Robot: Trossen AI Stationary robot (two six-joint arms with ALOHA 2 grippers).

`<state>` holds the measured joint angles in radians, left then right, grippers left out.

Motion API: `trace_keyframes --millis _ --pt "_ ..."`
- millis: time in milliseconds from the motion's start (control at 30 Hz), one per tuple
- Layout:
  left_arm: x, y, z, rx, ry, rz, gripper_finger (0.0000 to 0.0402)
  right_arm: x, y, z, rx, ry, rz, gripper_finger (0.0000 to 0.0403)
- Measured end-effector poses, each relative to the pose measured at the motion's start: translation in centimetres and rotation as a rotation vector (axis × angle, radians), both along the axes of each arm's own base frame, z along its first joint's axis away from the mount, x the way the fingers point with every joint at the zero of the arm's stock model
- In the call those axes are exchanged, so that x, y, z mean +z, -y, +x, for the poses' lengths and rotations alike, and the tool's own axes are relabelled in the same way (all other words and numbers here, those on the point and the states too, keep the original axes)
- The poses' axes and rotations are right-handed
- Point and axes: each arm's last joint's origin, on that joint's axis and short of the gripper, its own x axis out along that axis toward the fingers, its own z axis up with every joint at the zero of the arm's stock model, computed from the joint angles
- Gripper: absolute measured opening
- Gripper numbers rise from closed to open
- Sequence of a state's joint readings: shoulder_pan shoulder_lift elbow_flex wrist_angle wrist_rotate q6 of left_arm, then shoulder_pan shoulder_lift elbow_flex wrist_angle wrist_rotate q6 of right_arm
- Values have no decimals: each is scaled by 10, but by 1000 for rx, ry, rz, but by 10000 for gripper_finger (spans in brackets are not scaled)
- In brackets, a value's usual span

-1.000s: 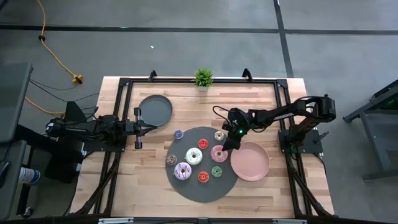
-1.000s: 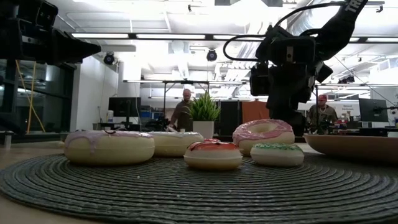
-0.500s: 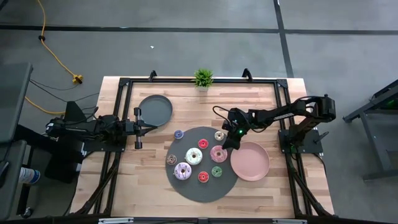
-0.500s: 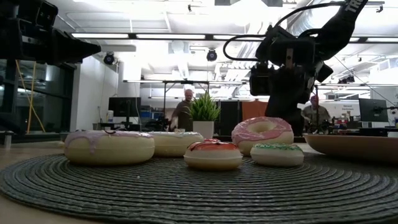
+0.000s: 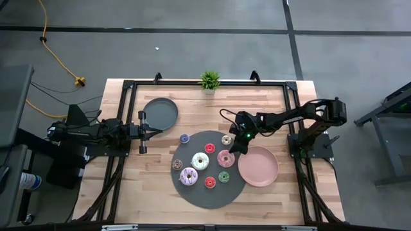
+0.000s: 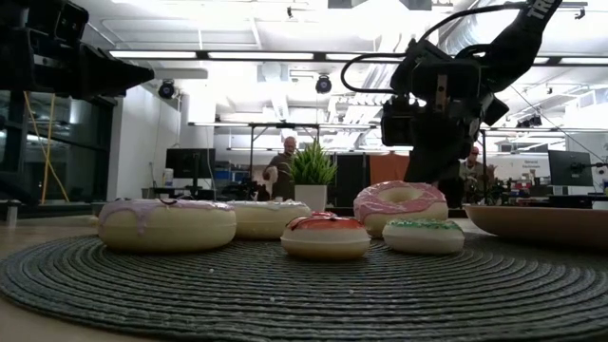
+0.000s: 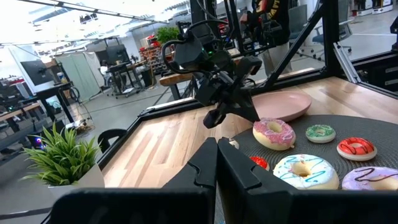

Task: Pick & Place donuts
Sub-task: Put the big pink donut on the pink plate

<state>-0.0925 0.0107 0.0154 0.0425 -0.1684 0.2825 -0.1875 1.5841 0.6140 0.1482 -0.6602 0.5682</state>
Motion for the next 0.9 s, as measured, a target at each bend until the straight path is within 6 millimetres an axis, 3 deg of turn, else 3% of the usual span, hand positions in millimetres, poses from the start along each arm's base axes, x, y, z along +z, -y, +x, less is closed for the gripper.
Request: trace_keyframes --millis 167,433,900 --pt "0 0 0 0 0 0 0 6 5 2 -15 24 1 1" --pt "0 0 0 0 0 0 0 41 20 1 -65 40 -15 0" --pt "0 0 0 0 0 0 0 93 2 -66 -100 -104 -2 0"
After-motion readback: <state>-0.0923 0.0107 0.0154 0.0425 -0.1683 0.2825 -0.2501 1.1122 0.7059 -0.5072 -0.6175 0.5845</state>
